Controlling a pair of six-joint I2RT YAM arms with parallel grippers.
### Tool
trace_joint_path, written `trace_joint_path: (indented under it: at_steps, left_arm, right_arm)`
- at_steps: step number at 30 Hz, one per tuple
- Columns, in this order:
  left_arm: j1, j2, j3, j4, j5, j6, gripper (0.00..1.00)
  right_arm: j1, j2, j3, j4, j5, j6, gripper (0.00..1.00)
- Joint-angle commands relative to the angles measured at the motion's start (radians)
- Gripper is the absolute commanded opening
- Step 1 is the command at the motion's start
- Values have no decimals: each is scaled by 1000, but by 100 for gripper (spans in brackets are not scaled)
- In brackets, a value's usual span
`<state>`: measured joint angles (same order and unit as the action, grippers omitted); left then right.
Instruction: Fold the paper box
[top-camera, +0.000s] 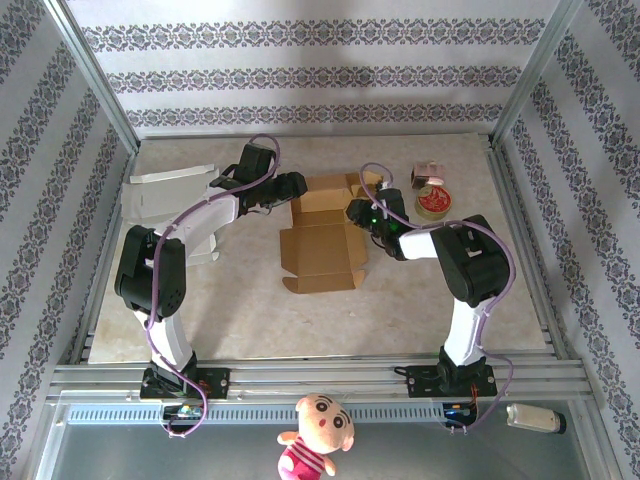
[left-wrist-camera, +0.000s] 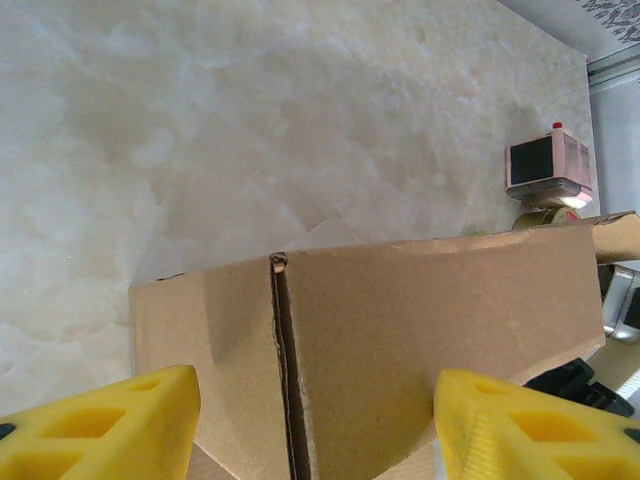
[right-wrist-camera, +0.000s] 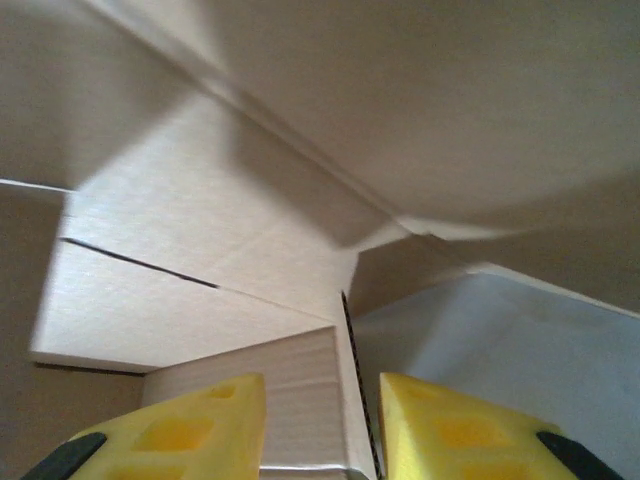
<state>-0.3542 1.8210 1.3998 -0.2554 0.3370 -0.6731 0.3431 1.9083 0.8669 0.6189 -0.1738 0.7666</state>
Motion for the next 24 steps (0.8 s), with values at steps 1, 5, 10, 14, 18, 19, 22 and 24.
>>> trace_joint_path:
  at_steps: [1, 5, 10, 14, 18, 19, 22, 24]
  left_arm:
    - [-9, 15, 33, -25, 8, 18, 63]
    - [-9, 13, 33, -25, 8, 18, 63]
    - [-8, 12, 31, -24, 10, 15, 63]
    - [-9, 7, 29, -22, 7, 17, 63]
    - [-8, 8, 27, -24, 3, 21, 63]
    - [-8, 8, 28, -26, 2, 21, 64]
    - [-8, 9, 33, -33, 3, 26, 63]
    - [-8, 6, 33, -33, 1, 26, 63]
  right_arm:
    - [13, 16, 17, 98, -66, -37, 33]
    - [19, 27, 18, 117, -112, -35, 31]
    - [37, 67, 29, 122, -155, -11, 33]
    - [44, 60, 17, 134, -159, -1, 34]
    - [44, -10, -16, 142, -149, -39, 38]
    - [43, -38, -36, 142, -138, -57, 41]
    - [39, -131, -108, 136, -86, -112, 45]
    - [29, -197, -157, 118, -50, -141, 50]
